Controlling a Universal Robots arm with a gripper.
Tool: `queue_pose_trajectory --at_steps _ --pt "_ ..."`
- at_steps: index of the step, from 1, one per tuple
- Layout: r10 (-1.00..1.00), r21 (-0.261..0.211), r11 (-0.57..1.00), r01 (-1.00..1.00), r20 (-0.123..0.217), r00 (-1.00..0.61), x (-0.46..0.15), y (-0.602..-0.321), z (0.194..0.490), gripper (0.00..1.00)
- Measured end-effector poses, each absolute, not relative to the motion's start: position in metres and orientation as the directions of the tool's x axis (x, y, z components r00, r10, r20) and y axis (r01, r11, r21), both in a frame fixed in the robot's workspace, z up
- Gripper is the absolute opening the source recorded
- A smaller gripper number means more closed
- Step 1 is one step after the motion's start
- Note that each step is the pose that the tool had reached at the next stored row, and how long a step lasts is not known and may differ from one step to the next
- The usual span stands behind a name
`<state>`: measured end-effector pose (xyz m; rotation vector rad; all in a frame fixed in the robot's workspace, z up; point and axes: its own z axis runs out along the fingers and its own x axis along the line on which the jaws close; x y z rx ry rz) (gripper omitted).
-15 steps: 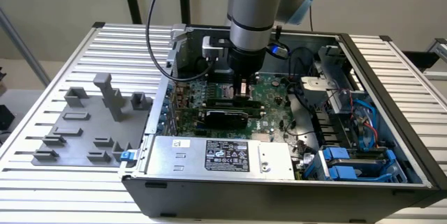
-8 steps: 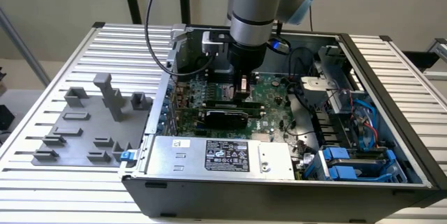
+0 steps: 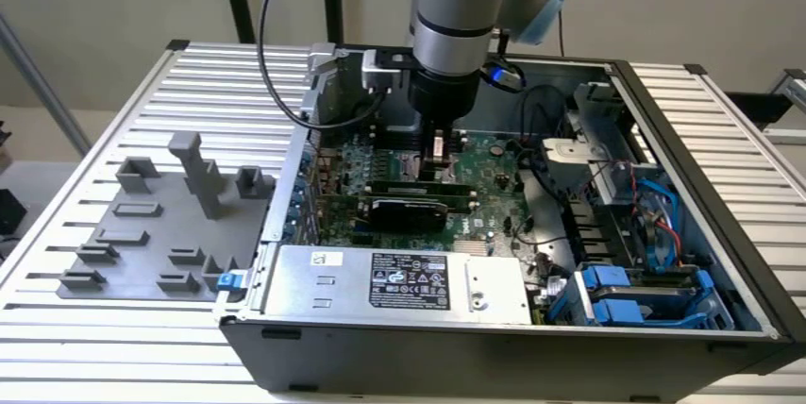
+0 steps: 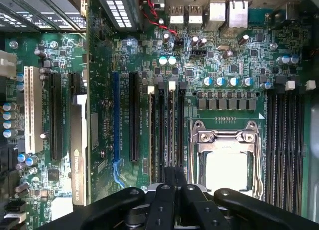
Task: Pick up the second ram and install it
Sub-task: 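Press down the second ram until it locks into place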
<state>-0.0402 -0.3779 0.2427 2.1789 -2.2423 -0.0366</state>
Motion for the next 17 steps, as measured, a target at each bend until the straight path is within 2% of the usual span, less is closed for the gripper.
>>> queue_pose_trajectory --at_steps 17 --pt "-1.0 0.026 0.029 -0.999 -0.006 -0.029 -0.0402 -0.3776 0.24 0.0"
